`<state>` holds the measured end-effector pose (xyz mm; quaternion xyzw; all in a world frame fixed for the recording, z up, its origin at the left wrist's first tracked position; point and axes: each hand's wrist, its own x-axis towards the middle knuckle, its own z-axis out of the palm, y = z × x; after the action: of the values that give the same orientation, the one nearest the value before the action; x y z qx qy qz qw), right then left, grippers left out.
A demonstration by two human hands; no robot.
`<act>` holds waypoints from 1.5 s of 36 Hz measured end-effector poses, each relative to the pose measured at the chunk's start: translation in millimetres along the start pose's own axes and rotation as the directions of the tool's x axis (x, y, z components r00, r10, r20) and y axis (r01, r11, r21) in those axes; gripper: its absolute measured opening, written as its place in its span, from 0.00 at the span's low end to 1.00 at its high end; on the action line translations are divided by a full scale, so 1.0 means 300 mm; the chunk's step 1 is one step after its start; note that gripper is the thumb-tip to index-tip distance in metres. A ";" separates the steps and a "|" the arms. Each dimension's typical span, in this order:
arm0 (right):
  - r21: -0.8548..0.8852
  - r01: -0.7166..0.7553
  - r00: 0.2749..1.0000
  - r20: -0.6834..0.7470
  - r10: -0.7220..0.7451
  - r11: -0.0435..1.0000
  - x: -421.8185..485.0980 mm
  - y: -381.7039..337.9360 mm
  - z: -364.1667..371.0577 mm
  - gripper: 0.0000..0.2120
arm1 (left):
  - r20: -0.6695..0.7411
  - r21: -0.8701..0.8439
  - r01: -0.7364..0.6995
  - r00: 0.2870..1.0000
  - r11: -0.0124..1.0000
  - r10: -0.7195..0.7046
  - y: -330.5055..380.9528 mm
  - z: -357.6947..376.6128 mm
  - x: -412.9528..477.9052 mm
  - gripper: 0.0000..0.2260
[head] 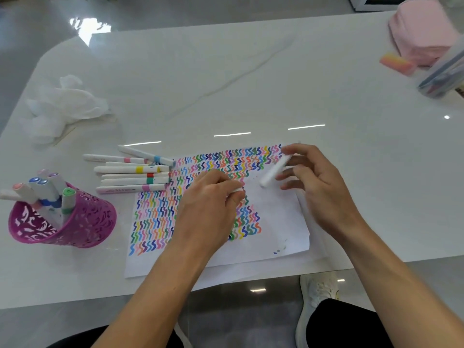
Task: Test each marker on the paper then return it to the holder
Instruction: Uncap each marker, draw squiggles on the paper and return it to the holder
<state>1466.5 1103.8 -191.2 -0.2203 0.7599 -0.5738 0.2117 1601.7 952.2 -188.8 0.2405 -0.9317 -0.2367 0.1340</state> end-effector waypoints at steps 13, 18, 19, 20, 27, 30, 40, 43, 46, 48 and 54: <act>-0.232 0.167 0.967 -0.153 -0.206 0.958 0.023 0.061 0.053 0.07 | 0.035 0.019 -0.057 0.998 0.998 0.057 0.004 0.011 0.005 0.06; -0.134 0.157 0.956 -0.229 -0.185 0.978 0.034 0.052 0.053 0.04 | 0.047 0.011 -0.067 0.997 0.998 0.067 0.003 0.018 0.008 0.06; -0.091 0.153 0.957 -0.235 -0.170 0.984 0.036 0.052 0.052 0.05 | 0.047 0.014 -0.069 0.997 0.998 0.068 0.002 0.020 0.008 0.06; -0.049 0.151 0.959 -0.237 -0.158 0.987 0.038 0.053 0.052 0.06 | 0.046 0.016 -0.070 0.997 0.997 0.069 0.002 0.021 0.008 0.06; 0.100 0.059 0.984 -0.175 -0.041 0.993 0.043 0.065 0.065 0.05 | 0.046 0.037 -0.080 0.996 0.996 0.079 -0.001 0.025 0.006 0.05; 0.092 0.034 0.987 -0.161 -0.018 0.995 0.045 0.070 0.068 0.06 | 0.052 0.064 -0.083 0.995 0.994 0.080 -0.002 0.025 0.006 0.05; 0.043 0.021 0.978 -0.207 -0.012 0.999 0.048 0.088 0.085 0.13 | 0.115 0.084 -0.050 0.993 0.995 0.040 -0.005 0.027 0.010 0.06; 0.038 0.031 0.981 -0.192 -0.023 0.999 0.051 0.093 0.087 0.11 | 0.124 0.084 -0.042 0.992 0.996 0.031 -0.004 0.025 0.009 0.06; 0.031 0.031 0.983 -0.180 -0.025 0.999 0.056 0.097 0.087 0.11 | 0.134 0.084 -0.037 0.991 0.996 0.025 -0.004 0.026 0.010 0.07; 0.023 0.027 0.984 -0.175 -0.023 0.999 0.059 0.099 0.087 0.11 | 0.140 0.079 -0.034 0.990 0.996 0.023 -0.004 0.026 0.012 0.07; 0.026 0.002 0.988 -0.153 0.002 1.000 0.065 0.101 0.083 0.12 | 0.143 0.077 -0.028 0.990 0.997 0.017 -0.001 0.024 0.012 0.07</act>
<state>1462.0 1080.5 -228.0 -0.1729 0.7664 -0.5989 0.1553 1596.3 952.8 -194.6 0.2177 -0.9501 -0.2150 0.0602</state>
